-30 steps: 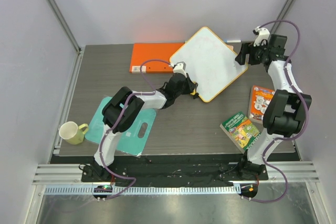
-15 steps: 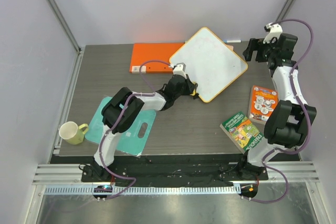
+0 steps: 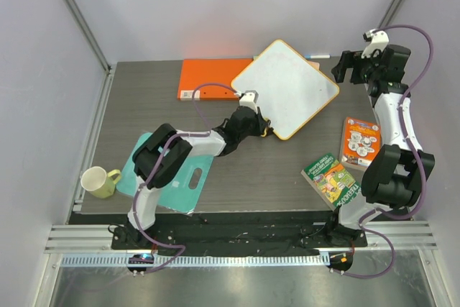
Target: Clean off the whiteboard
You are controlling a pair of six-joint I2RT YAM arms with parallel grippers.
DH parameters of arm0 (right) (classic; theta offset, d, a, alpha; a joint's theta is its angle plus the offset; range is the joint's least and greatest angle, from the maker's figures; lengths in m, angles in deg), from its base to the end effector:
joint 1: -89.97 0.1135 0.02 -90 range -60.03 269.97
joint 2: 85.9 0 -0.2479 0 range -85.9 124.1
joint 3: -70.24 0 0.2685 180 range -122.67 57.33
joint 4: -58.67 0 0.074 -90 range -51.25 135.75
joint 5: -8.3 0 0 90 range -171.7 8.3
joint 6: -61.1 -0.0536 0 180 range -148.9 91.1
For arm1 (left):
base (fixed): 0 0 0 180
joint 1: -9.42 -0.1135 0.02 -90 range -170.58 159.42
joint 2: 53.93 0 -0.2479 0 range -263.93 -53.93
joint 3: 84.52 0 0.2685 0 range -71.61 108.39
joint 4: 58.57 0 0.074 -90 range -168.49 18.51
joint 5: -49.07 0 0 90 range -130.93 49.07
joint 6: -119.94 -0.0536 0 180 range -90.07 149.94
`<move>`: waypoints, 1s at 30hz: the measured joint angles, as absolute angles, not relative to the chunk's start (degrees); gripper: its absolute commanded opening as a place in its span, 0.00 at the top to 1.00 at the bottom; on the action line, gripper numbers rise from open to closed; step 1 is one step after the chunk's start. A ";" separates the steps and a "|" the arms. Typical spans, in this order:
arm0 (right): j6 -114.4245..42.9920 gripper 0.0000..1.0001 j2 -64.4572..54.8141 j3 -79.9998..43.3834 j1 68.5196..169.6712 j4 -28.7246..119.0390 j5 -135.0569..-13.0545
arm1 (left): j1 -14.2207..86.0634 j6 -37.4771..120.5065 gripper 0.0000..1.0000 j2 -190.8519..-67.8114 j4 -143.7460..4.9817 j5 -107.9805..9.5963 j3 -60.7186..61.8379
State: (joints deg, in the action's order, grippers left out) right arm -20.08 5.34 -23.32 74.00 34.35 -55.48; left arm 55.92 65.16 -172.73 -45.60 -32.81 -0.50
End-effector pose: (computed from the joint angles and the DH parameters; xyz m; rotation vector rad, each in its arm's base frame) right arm 0.3977 -0.0892 0.3265 -0.1788 1.9083 0.1565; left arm 0.3345 -0.3415 0.1304 0.1025 2.0319 -0.7908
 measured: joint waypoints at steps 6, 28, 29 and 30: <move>-20.08 0.00 5.32 -23.29 74.00 33.39 -54.76 | 56.08 62.97 1.00 -166.87 -44.28 -30.78 -6.81; -17.48 0.00 -11.82 -15.18 74.00 17.74 -48.33 | 56.08 63.54 0.00 -149.89 -67.89 -16.99 -23.64; -17.33 0.00 -13.02 -14.94 74.00 17.00 -48.33 | 56.08 63.28 0.00 -148.73 -68.63 -16.57 -23.75; -17.24 0.00 -13.94 -14.70 74.00 16.50 -48.31 | 56.08 62.84 0.00 -147.18 -69.03 -16.22 -23.99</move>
State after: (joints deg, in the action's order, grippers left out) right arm -17.24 -13.94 -14.70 74.00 16.50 -48.31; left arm 56.08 62.84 -147.18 -69.03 -16.22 -23.99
